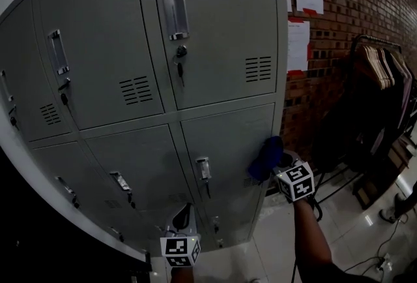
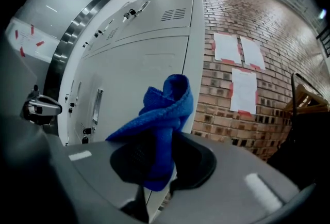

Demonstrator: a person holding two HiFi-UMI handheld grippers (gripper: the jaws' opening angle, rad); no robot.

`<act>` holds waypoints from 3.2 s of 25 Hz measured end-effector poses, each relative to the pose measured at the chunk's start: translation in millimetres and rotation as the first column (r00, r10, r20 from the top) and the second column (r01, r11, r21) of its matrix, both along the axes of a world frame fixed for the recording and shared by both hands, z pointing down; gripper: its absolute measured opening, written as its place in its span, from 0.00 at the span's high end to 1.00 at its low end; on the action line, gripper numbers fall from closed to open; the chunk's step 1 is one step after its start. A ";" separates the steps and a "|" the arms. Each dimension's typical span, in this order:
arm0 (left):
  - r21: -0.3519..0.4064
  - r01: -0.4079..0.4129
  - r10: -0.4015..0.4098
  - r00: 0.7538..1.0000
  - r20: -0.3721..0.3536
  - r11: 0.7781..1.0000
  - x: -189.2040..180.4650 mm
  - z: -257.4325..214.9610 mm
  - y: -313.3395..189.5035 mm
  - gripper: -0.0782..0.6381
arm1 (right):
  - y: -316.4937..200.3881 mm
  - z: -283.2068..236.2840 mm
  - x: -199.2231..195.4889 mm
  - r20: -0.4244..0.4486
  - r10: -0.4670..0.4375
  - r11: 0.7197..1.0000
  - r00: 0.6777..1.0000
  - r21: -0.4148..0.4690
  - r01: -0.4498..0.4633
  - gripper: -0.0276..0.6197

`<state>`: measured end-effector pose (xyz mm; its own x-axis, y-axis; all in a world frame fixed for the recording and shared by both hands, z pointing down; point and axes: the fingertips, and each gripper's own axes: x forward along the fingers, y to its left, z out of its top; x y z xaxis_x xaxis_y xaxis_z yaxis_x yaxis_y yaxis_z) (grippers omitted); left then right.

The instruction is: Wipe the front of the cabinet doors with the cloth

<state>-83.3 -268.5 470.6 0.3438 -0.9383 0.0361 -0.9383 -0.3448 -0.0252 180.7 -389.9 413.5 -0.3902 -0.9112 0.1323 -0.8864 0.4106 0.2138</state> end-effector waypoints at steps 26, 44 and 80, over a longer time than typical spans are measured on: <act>-0.016 0.121 -0.121 0.993 -0.006 0.993 -77.4 4.9 12.9 0.87 | 25.6 53.9 -186.5 -0.077 -0.201 0.980 0.977 -0.011 0.201 0.84; -0.004 0.025 -0.025 1.000 -0.017 1.000 -19.8 2.6 -1.4 0.87 | 1.4 60.4 -44.6 -0.132 0.076 0.991 0.988 -0.096 -0.089 0.84; -0.008 0.132 -0.132 0.991 -0.018 0.991 -51.6 10.1 -0.1 0.87 | -1.2 161.5 -18.3 -0.210 0.168 0.950 0.963 -0.226 -0.215 0.83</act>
